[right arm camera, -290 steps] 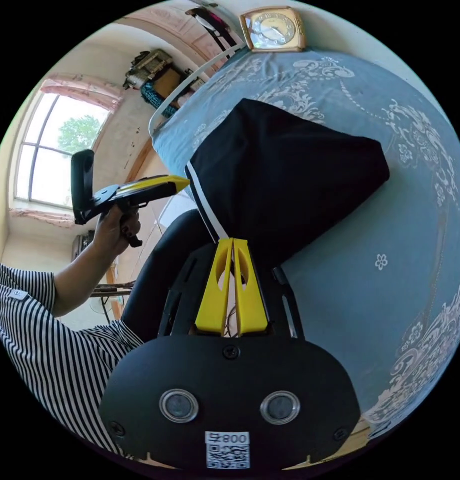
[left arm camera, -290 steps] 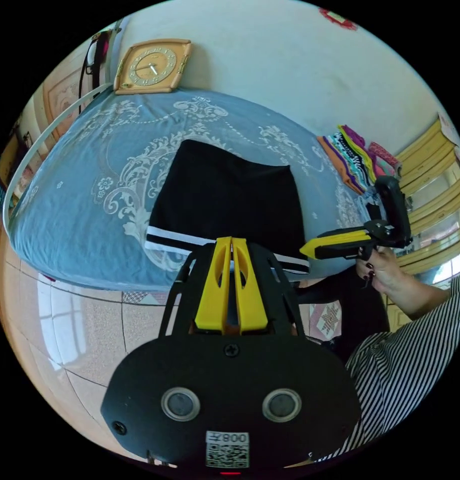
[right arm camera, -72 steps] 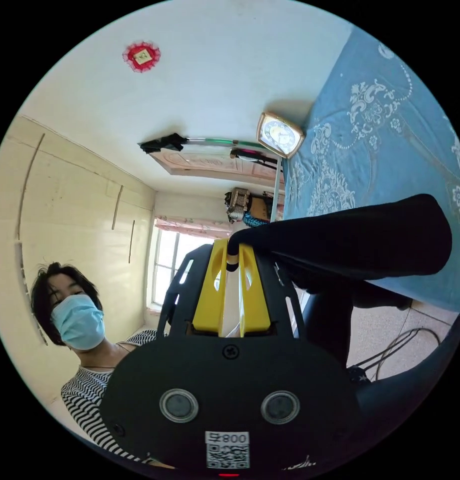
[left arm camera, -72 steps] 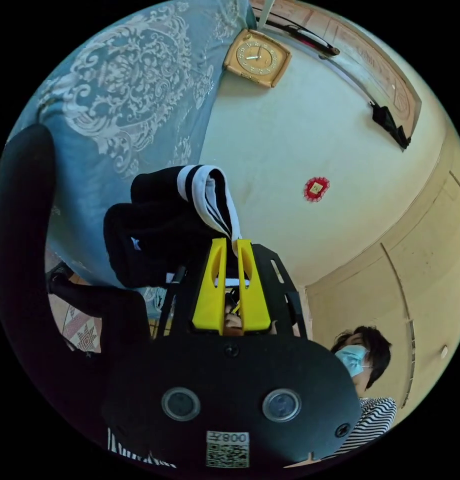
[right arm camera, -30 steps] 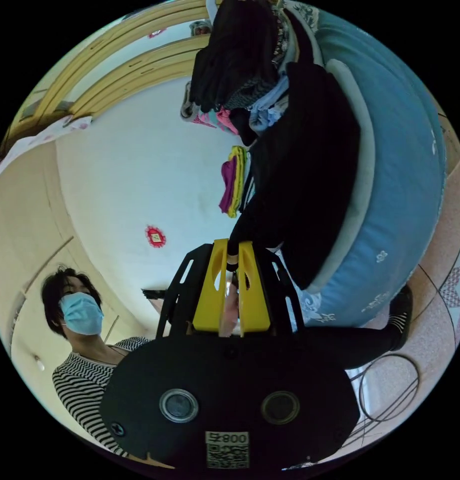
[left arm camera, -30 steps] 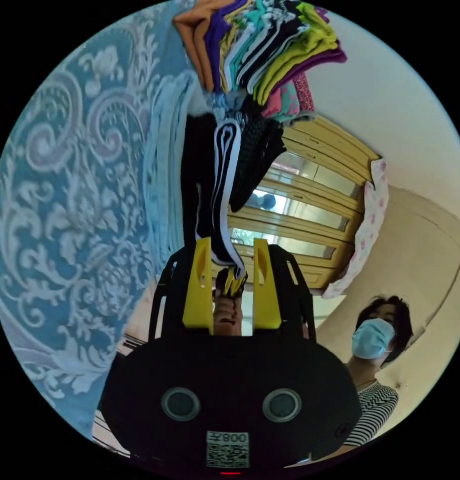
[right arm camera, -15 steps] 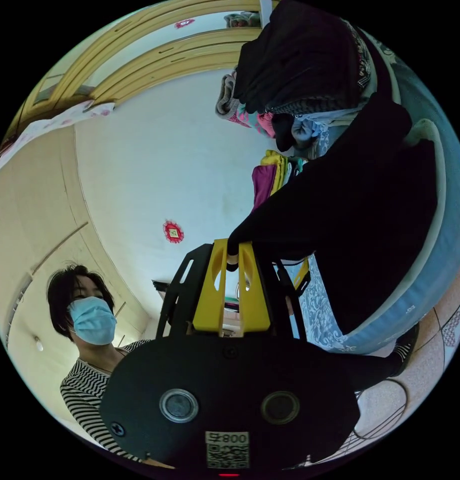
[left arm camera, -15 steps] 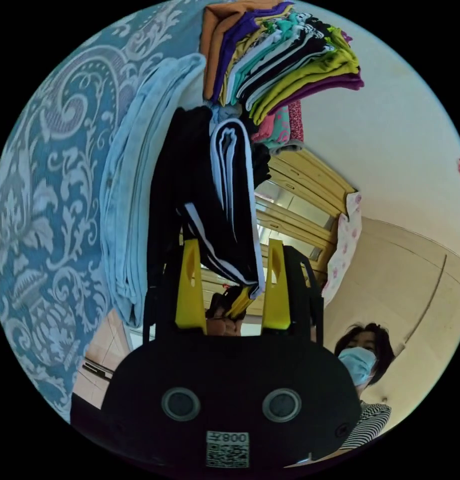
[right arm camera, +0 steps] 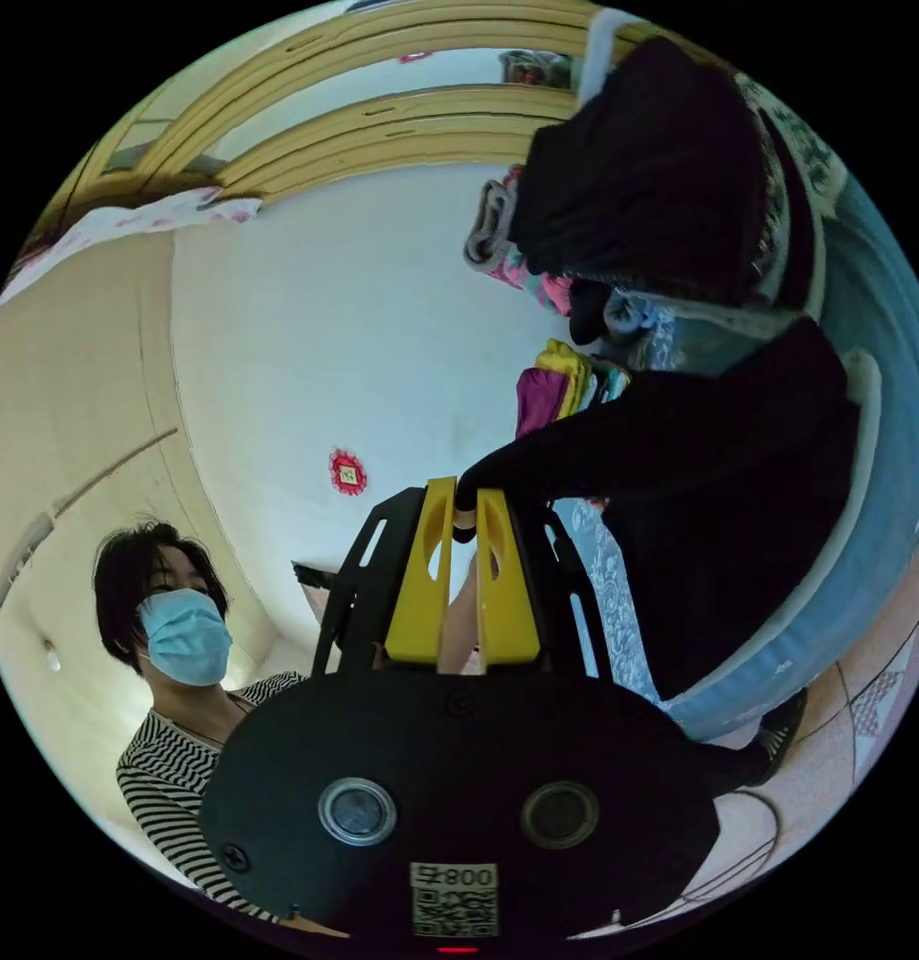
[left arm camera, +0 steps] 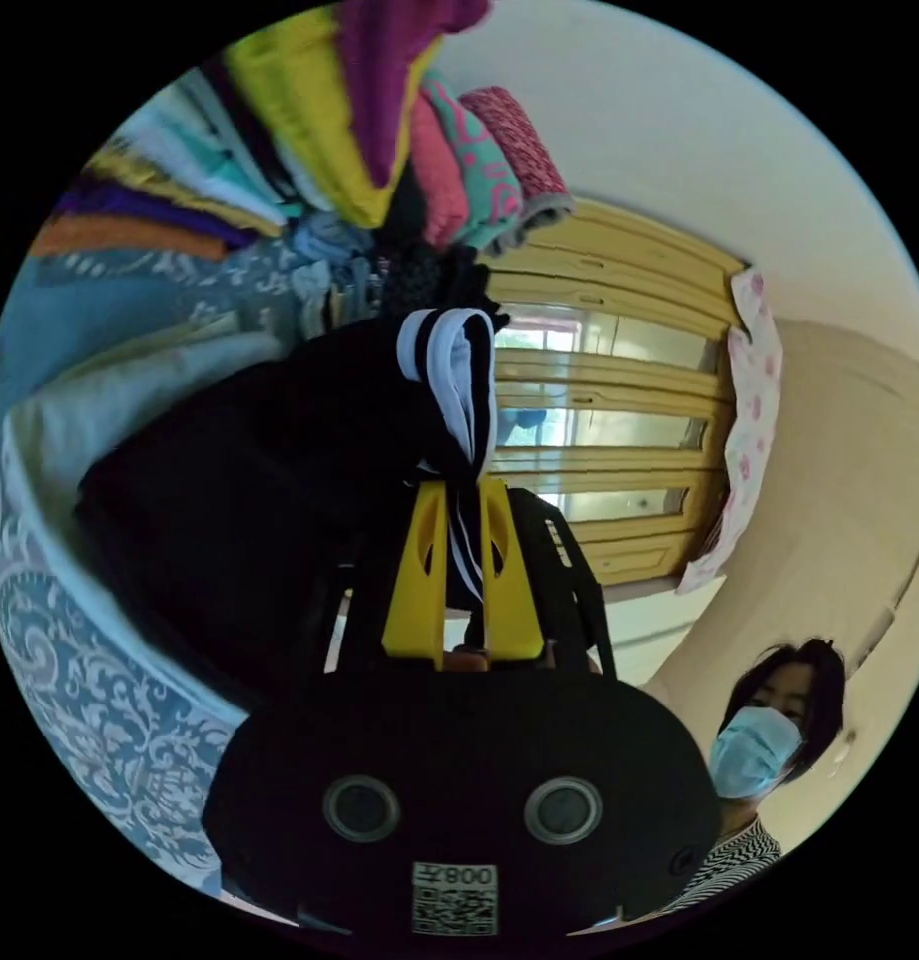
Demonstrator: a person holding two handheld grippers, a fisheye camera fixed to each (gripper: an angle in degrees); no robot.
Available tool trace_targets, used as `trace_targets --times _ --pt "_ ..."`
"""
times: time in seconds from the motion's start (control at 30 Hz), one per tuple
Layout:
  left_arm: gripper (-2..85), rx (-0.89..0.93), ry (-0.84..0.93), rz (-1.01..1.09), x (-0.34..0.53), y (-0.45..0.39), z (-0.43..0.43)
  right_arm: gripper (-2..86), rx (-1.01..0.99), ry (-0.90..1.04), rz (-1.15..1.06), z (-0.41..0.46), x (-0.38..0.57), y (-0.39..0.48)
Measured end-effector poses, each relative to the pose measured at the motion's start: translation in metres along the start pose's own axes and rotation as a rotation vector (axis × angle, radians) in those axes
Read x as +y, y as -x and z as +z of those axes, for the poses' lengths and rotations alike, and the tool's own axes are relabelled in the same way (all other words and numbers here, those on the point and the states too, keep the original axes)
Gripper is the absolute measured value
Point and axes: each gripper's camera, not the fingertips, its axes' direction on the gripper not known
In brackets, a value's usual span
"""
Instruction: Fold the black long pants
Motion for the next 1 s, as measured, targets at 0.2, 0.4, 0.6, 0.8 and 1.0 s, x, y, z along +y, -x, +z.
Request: trace_targets --times 0.2,0.4,0.6,0.8,1.0 --pt "6.0 0.023 0.109 0.198 -0.019 -0.076 0.011 1.7 -0.023 0.014 -0.142 -0.012 0.002 0.033" --pt "7.2 -0.2 0.133 0.068 0.012 -0.039 -0.041 1.6 0.164 0.186 0.019 0.022 0.074 -0.037" --pt "7.7 -0.203 0.023 -0.079 0.046 -0.02 -0.088 1.8 0.151 0.203 0.174 0.033 0.119 -0.105" --pt "5.9 -0.236 -0.004 0.041 0.069 -0.062 -0.106 1.8 0.23 0.194 0.121 0.023 0.12 -0.087" --pt "3.8 -0.197 0.175 0.183 0.096 -0.099 -0.062 0.7 0.346 0.08 0.056 0.003 0.113 -0.058"
